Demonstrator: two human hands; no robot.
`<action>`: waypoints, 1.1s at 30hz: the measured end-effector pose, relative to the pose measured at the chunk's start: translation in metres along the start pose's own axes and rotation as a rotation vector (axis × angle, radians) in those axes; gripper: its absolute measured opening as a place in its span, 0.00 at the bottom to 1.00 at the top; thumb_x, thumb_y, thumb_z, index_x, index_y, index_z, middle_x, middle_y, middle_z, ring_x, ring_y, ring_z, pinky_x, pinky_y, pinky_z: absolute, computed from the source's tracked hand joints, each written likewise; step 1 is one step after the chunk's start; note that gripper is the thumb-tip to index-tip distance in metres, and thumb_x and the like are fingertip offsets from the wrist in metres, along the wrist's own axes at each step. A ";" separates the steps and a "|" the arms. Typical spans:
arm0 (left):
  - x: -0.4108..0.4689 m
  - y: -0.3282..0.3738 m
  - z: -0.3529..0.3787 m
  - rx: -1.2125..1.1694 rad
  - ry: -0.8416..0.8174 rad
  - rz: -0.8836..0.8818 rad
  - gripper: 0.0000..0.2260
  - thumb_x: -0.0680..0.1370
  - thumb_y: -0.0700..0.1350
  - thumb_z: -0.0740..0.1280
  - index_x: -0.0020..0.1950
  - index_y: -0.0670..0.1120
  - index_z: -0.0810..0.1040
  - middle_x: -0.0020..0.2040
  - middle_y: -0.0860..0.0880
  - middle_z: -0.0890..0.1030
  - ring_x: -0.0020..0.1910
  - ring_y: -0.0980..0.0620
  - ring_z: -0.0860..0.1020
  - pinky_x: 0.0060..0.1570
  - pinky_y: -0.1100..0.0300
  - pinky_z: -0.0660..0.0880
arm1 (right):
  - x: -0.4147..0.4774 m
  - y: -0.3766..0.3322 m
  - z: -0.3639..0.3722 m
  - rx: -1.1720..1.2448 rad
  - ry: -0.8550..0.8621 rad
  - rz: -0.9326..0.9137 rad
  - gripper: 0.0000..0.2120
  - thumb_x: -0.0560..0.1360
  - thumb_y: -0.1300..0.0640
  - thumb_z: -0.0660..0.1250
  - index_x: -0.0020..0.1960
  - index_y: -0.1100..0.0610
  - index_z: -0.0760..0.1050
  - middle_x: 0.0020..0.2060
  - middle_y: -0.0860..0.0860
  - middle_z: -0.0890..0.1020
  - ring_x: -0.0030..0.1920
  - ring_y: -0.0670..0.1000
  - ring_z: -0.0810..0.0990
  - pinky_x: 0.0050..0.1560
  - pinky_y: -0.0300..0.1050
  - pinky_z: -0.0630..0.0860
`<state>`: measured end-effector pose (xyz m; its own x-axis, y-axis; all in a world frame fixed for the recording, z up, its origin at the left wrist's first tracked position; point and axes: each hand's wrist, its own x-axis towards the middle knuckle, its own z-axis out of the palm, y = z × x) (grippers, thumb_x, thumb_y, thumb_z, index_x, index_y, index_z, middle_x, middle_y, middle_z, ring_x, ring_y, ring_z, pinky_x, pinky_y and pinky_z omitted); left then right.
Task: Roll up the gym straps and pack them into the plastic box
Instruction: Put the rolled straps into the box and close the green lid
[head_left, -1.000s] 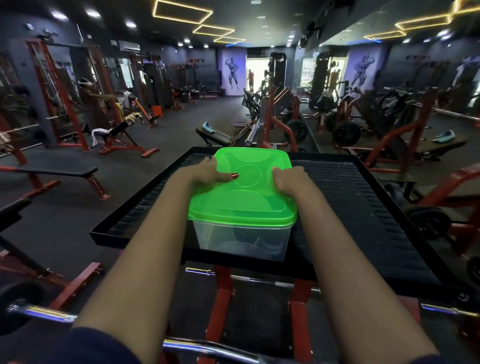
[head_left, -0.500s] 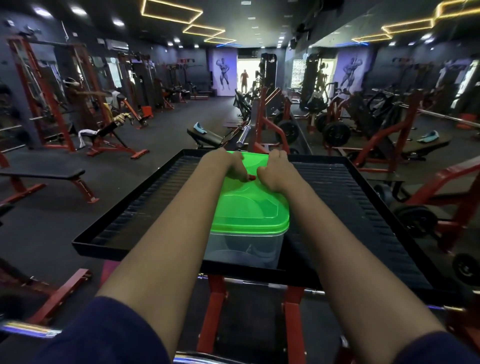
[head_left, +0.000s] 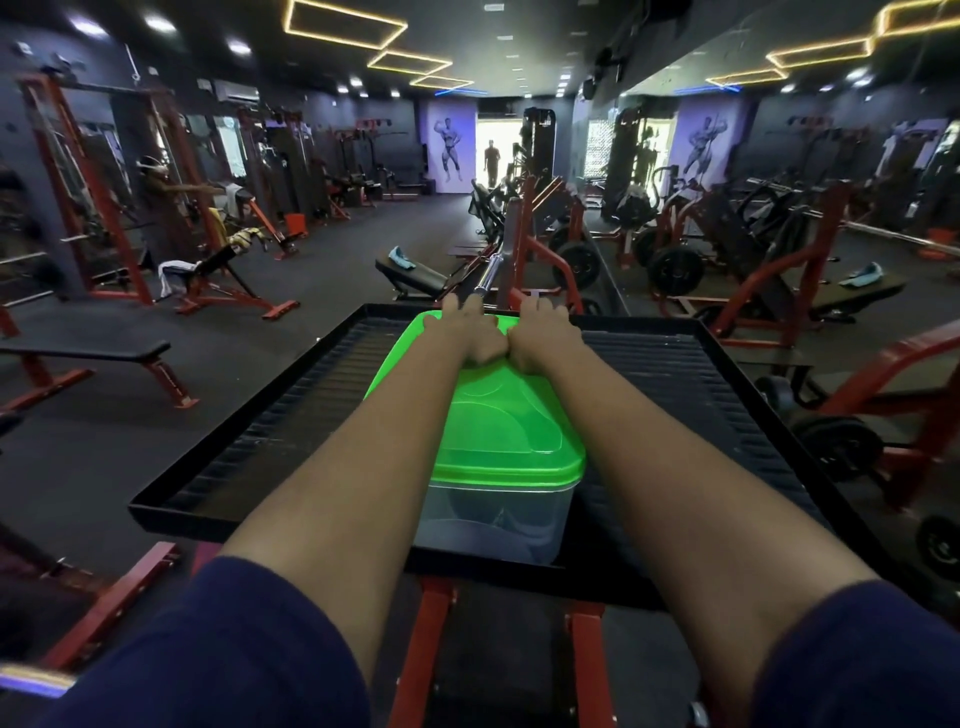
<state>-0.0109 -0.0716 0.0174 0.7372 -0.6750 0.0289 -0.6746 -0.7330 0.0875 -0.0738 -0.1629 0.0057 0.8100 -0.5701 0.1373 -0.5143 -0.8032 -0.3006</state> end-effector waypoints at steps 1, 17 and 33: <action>-0.001 -0.003 0.005 -0.016 0.054 0.020 0.24 0.80 0.53 0.54 0.75 0.48 0.61 0.76 0.45 0.57 0.74 0.38 0.53 0.70 0.37 0.57 | 0.003 0.000 0.001 -0.022 -0.005 0.003 0.29 0.81 0.51 0.56 0.77 0.60 0.53 0.76 0.57 0.56 0.75 0.61 0.54 0.70 0.61 0.60; 0.006 -0.023 0.017 -0.072 0.079 -0.292 0.34 0.72 0.74 0.49 0.76 0.63 0.53 0.76 0.35 0.54 0.72 0.32 0.59 0.68 0.39 0.56 | 0.035 0.009 0.008 -0.035 -0.087 0.180 0.31 0.80 0.43 0.49 0.78 0.58 0.54 0.76 0.62 0.59 0.75 0.64 0.57 0.72 0.61 0.58; 0.057 -0.086 0.036 -1.084 0.309 -0.668 0.21 0.68 0.44 0.69 0.59 0.37 0.77 0.58 0.39 0.80 0.56 0.43 0.79 0.52 0.50 0.78 | 0.055 -0.059 0.017 0.075 -0.165 0.018 0.40 0.71 0.27 0.55 0.73 0.53 0.67 0.74 0.57 0.67 0.72 0.61 0.66 0.72 0.63 0.57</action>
<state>0.0875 -0.0503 -0.0241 0.9913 -0.0572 -0.1187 0.0883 -0.3796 0.9209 0.0058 -0.1442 0.0151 0.8391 -0.5434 -0.0238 -0.5121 -0.7744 -0.3716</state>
